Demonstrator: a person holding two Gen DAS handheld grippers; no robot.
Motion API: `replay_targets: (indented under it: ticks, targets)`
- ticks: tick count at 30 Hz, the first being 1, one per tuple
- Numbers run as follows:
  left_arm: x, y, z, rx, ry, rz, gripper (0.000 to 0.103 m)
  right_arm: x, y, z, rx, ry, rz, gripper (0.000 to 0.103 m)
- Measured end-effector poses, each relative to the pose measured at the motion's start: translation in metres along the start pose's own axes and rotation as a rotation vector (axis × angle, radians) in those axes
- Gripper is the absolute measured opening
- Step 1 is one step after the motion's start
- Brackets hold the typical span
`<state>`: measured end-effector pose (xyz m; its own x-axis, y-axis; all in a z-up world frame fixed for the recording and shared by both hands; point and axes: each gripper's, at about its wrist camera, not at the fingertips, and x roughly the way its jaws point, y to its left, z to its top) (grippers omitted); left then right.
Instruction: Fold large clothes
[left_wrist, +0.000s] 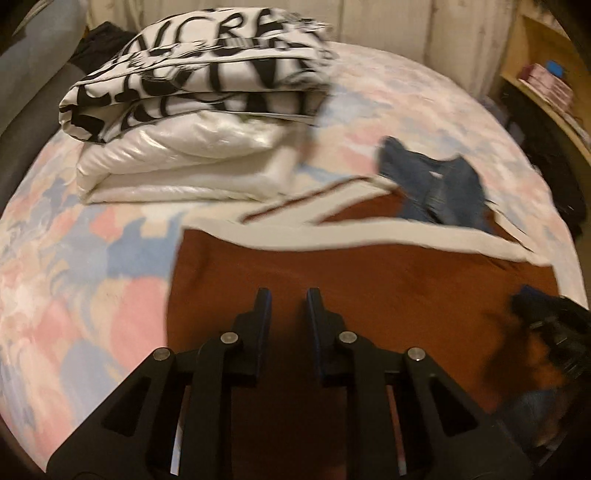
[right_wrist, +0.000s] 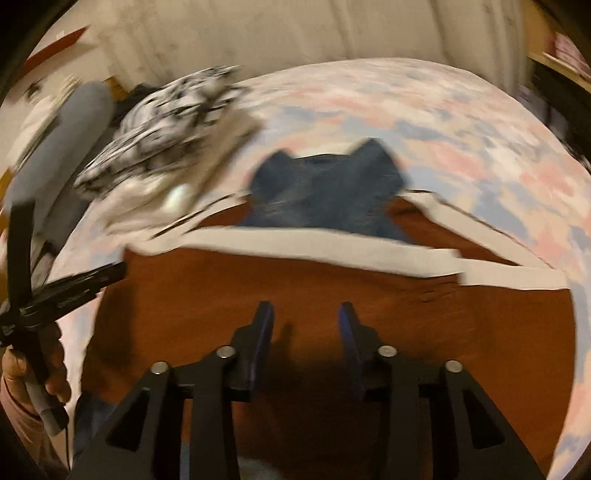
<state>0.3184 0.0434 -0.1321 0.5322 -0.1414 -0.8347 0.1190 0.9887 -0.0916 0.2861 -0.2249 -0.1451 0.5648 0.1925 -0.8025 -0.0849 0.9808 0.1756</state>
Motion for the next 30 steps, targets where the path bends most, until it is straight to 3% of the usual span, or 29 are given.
replay_targets:
  ticks: [3,6,12,14,15,18,21,30]
  targets:
    - [-0.004,-0.013,-0.024,0.003,0.053,-0.048,0.017,0.008,0.037,-0.009,-0.072,0.033,0.03,0.045]
    - [0.009,-0.018,-0.054,0.012,0.116,-0.018,0.017,0.017,0.054,-0.027,-0.121,0.071,-0.005,0.045]
    - [-0.002,0.006,-0.094,-0.013,0.06,-0.041,0.017,0.006,-0.001,-0.053,-0.027,0.064,-0.075,0.045]
    - [-0.004,0.017,-0.096,-0.043,0.065,-0.068,0.017,-0.004,-0.031,-0.065,0.021,0.064,-0.165,0.047]
    - [-0.007,0.021,-0.097,-0.064,0.067,-0.085,0.017,-0.008,-0.043,-0.071,0.042,0.06,-0.166,0.047]
    - [-0.012,0.027,-0.098,-0.073,0.069,-0.083,0.017,-0.022,-0.073,-0.084,0.147,0.053,-0.051,0.047]
    - [-0.018,0.026,-0.101,-0.077,0.068,-0.062,0.017,-0.029,-0.072,-0.091,0.133,0.048,-0.141,0.048]
    - [-0.034,0.032,-0.107,-0.127,0.065,-0.042,0.017,-0.041,-0.09,-0.104,0.218,0.01,-0.098,0.048]
